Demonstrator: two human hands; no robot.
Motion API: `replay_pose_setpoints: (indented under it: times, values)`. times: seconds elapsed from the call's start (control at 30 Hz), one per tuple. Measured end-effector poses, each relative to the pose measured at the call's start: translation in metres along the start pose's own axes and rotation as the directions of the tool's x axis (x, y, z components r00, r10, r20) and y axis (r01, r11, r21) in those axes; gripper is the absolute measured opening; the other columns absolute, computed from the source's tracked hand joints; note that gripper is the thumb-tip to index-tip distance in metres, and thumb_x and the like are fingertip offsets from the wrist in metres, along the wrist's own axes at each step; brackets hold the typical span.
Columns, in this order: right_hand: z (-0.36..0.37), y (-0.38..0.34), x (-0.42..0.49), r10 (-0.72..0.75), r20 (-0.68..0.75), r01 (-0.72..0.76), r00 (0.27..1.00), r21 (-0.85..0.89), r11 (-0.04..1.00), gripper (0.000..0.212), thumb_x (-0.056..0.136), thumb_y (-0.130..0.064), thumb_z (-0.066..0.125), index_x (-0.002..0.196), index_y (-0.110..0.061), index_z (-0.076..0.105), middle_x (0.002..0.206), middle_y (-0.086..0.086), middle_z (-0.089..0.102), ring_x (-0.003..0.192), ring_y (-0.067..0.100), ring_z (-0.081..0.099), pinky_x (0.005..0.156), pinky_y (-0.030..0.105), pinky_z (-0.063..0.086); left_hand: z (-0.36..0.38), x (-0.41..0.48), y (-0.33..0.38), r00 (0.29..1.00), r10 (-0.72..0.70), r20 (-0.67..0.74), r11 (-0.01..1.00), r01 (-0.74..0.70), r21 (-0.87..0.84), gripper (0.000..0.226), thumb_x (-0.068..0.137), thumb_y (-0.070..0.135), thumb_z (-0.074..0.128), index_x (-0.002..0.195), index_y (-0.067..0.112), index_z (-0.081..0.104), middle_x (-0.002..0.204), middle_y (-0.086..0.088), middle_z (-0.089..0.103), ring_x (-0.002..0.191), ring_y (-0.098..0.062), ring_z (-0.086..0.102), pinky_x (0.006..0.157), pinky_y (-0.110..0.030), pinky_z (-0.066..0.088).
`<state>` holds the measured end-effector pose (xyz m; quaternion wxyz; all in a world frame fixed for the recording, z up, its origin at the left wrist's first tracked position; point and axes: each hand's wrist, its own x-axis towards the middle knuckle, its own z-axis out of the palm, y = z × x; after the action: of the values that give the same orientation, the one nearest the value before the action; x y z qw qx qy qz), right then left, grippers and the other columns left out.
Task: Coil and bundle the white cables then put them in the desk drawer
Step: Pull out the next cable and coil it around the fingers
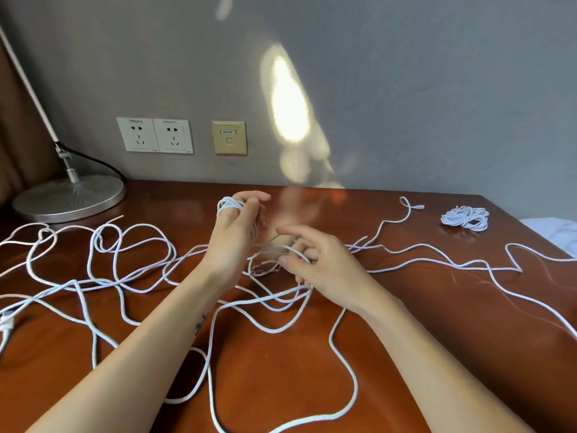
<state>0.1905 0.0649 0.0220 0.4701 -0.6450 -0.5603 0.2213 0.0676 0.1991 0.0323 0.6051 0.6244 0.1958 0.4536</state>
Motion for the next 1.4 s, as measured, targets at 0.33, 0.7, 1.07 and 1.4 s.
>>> replay_pose_setpoints:
  times: [0.33,0.7,1.07,1.4]
  values:
    - [-0.001,-0.005,0.0,0.079,-0.022,-0.076,0.997,0.118,0.99,0.047,0.098,-0.007,0.067,0.139,-0.027,0.054,0.099,-0.004,0.078,0.093,0.018,0.072,0.09,0.027,0.055,-0.006,-0.006,-0.011,0.942,0.282,0.184,0.806,-0.337,0.487,0.022,0.111,0.018,0.041,0.118,0.012,0.062,0.098,0.004,0.059,0.087,-0.007,0.057,0.081,-0.021,0.046]
    - [-0.005,-0.006,-0.001,0.182,-0.022,-0.181,0.983,0.012,0.983,0.022,0.103,-0.027,0.055,0.119,-0.036,0.067,0.083,-0.01,0.072,0.095,0.001,0.069,0.092,0.022,0.045,-0.018,-0.002,-0.021,0.906,0.357,0.227,0.634,-0.414,0.653,0.026,0.11,0.022,0.044,0.131,0.019,0.058,0.117,0.008,0.06,0.108,-0.015,0.059,0.094,-0.034,0.049]
    - [-0.007,-0.008,0.001,0.052,-0.202,-0.01,0.978,0.205,0.979,0.031,0.106,-0.014,0.055,0.135,-0.025,0.055,0.102,-0.001,0.079,0.097,0.033,0.07,0.096,0.046,0.057,-0.017,-0.008,-0.016,0.942,0.196,0.273,0.656,-0.333,0.677,0.038,0.109,0.04,0.038,0.135,0.021,0.058,0.126,0.007,0.064,0.118,-0.013,0.06,0.102,-0.038,0.049]
    - [-0.009,-0.009,0.002,0.06,-0.093,-0.037,0.994,0.238,0.971,0.05,0.096,0.007,0.059,0.136,-0.022,0.055,0.107,0.003,0.077,0.096,0.015,0.067,0.091,0.031,0.053,-0.018,-0.005,-0.017,0.927,0.26,0.27,0.54,-0.371,0.756,0.007,0.104,0.029,0.055,0.098,0.024,0.055,0.074,0.012,0.055,0.07,-0.007,0.054,0.064,-0.034,0.04]
